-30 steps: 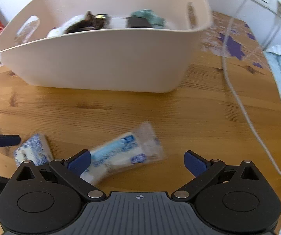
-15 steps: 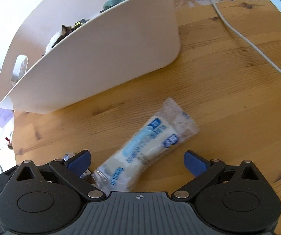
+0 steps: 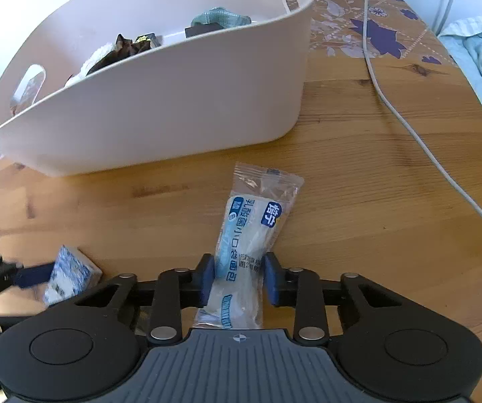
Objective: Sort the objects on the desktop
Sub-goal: 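Grasp the blue patterned tissue pack with the left gripper while the right grasps the white packet, then carry tissue pack and white packet into the basket and open both grippers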
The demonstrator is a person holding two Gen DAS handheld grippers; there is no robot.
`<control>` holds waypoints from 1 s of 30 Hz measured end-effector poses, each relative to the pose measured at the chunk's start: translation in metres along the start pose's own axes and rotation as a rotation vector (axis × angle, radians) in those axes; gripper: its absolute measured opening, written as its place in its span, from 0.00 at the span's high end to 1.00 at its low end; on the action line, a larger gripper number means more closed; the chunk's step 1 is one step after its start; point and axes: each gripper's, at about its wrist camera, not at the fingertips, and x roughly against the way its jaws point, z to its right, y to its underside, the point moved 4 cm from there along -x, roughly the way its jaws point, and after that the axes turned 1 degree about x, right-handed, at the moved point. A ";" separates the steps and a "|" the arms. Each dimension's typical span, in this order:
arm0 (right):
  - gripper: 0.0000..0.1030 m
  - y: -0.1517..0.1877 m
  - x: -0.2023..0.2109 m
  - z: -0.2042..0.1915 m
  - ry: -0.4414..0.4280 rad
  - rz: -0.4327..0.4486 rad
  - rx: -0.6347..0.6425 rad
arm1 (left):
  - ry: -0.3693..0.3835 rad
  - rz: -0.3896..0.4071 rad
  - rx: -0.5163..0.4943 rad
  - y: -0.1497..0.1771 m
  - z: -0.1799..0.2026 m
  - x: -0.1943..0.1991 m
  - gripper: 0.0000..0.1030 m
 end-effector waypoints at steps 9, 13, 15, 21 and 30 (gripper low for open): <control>0.76 0.004 0.017 0.014 -0.056 0.048 -0.027 | 0.005 0.003 0.024 0.001 -0.008 0.008 0.54; 0.76 -0.002 0.030 0.016 -0.079 0.078 -0.004 | 0.011 0.016 0.046 -0.006 -0.006 0.013 0.54; 0.76 -0.004 0.037 0.017 -0.090 0.096 0.005 | 0.019 0.029 0.055 -0.008 -0.006 0.019 0.54; 0.76 -0.010 0.065 0.016 -0.135 0.121 0.025 | 0.024 0.072 0.027 -0.018 -0.006 0.043 0.54; 0.76 -0.033 0.103 0.020 -0.200 0.175 -0.006 | 0.021 0.149 0.003 -0.039 -0.016 0.077 0.54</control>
